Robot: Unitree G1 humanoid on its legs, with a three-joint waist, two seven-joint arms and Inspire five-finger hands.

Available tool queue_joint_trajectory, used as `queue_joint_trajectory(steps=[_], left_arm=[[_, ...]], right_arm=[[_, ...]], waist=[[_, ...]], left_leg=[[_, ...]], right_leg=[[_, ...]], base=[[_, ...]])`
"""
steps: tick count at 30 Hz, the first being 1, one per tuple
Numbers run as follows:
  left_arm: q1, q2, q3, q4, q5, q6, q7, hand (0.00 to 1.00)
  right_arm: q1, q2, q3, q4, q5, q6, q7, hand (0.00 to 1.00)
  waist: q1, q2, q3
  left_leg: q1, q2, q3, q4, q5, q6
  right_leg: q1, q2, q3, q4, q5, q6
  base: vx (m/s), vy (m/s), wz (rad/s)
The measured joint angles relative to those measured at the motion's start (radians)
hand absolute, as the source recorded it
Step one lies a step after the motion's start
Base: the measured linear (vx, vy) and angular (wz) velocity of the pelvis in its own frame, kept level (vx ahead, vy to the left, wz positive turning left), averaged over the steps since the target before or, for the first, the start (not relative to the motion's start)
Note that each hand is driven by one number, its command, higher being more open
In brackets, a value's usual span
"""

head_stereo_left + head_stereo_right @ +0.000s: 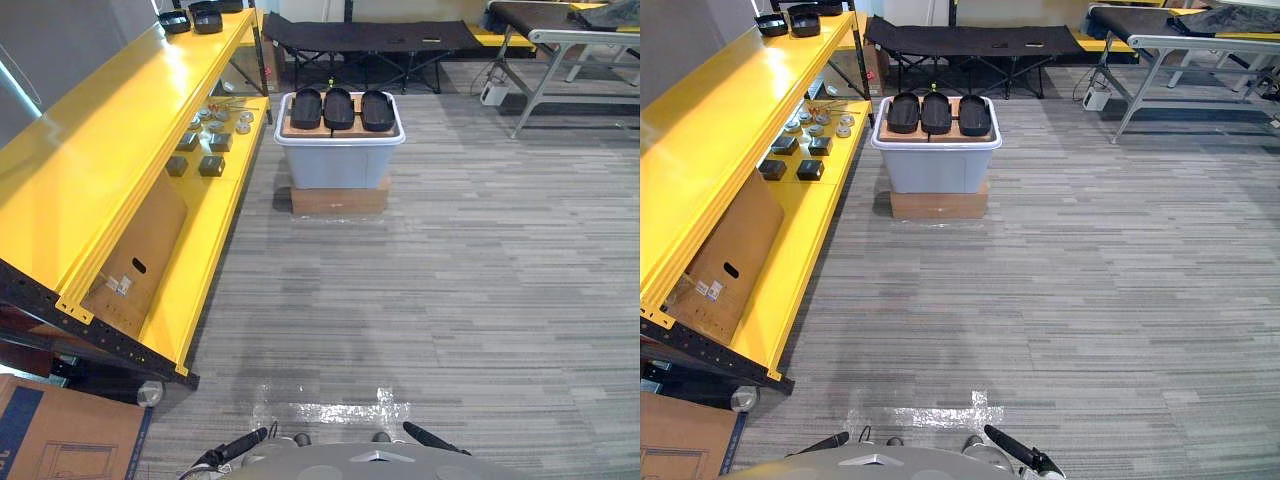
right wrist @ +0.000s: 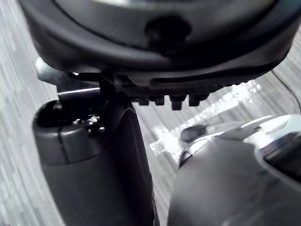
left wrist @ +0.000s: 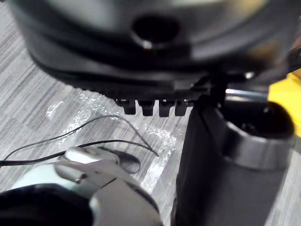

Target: Walk over and take three plastic housings, then place them on the shelf

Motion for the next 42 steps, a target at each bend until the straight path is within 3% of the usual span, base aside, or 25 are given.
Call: queue_joint_trajectory(steps=[5,11,15,26,31,35,38,40,42], left_arm=[[-0.001,0.002,-0.003,-0.073,0.033,-0.063,0.049,1.00],[-0.024,-0.016,-0.056,-0.181,0.021,-0.124,0.067,1.00],[-0.019,-0.049,-0.061,-0.201,-0.120,-0.206,0.063,1.00],[0.021,-0.050,-0.083,-0.246,-0.117,-0.202,0.065,1.00],[0.036,-0.045,-0.081,-0.247,0.056,-0.210,0.064,1.00],[0.048,-0.036,-0.078,-0.301,0.073,-0.206,0.058,1.00],[0.048,-0.033,-0.053,-0.354,0.057,-0.206,0.050,1.00],[0.047,-0.026,-0.053,-0.352,0.038,-0.204,0.057,1.00],[0.034,-0.020,-0.056,-0.351,-0.003,-0.207,0.057,1.00]], right_arm=[[-0.036,0.022,0.001,-0.012,-0.044,-0.067,0.040,1.00],[-0.094,0.050,0.021,-0.096,-0.044,-0.115,0.037,1.00],[-0.115,0.054,0.020,-0.102,-0.030,-0.162,0.049,1.00],[-0.073,0.082,0.043,-0.108,0.012,-0.147,0.054,1.00],[-0.057,0.087,0.053,-0.132,0.012,-0.170,0.024,1.00],[-0.038,0.085,0.054,-0.177,0.012,-0.176,0.018,1.00],[-0.056,0.080,0.059,-0.189,0.044,-0.199,0.007,1.00],[-0.055,0.076,0.059,-0.209,0.050,-0.204,0.001,1.00],[-0.040,0.076,0.070,-0.230,0.044,-0.209,-0.007,1.00]], waist=[[0.000,-0.028,0.017],[0.000,-0.025,0.021],[0.000,-0.027,0.022],[0.001,-0.029,0.031],[0.002,-0.032,0.033],[-0.001,-0.046,0.041],[0.004,-0.029,0.073],[0.001,-0.017,0.080],[0.001,-0.018,0.081]], left_leg=[[0.016,-0.012,-0.022,-0.031,0.026,0.016],[0.018,-0.024,-0.020,-0.030,0.026,0.017],[0.020,-0.024,-0.019,-0.031,0.028,0.020],[0.035,-0.028,-0.016,-0.036,0.030,0.023],[0.036,-0.036,-0.007,-0.035,0.020,0.038],[0.021,-0.052,0.013,-0.010,-0.014,0.070],[-0.018,-0.008,0.034,0.113,-0.090,0.095],[-0.016,0.022,0.033,0.162,-0.119,0.091],[-0.003,0.037,0.025,0.166,-0.128,0.077]], right_leg=[[0.017,-0.005,-0.025,-0.017,-0.002,0.010],[0.017,-0.018,-0.024,-0.013,0.003,0.019],[0.017,-0.020,-0.023,-0.005,0.003,0.021],[0.023,-0.028,-0.022,0.013,-0.004,0.027],[0.009,-0.043,-0.016,0.042,-0.011,0.036],[-0.056,-0.096,-0.018,0.187,-0.081,0.079],[-0.235,-0.158,-0.068,0.535,-0.068,0.019],[-0.261,-0.137,-0.084,0.531,-0.129,0.019],[-0.273,-0.081,-0.078,0.379,-0.118,0.038]], base=[[0.05,0.032,0.14],[-0.02,0.046,0.03],[-0.05,0.022,0.00],[-0.05,0.019,0.00],[-0.02,0.050,-0.04],[0.02,0.100,-0.01],[0.07,0.134,-0.20],[0.18,0.123,-0.09],[0.23,0.085,0.09]])
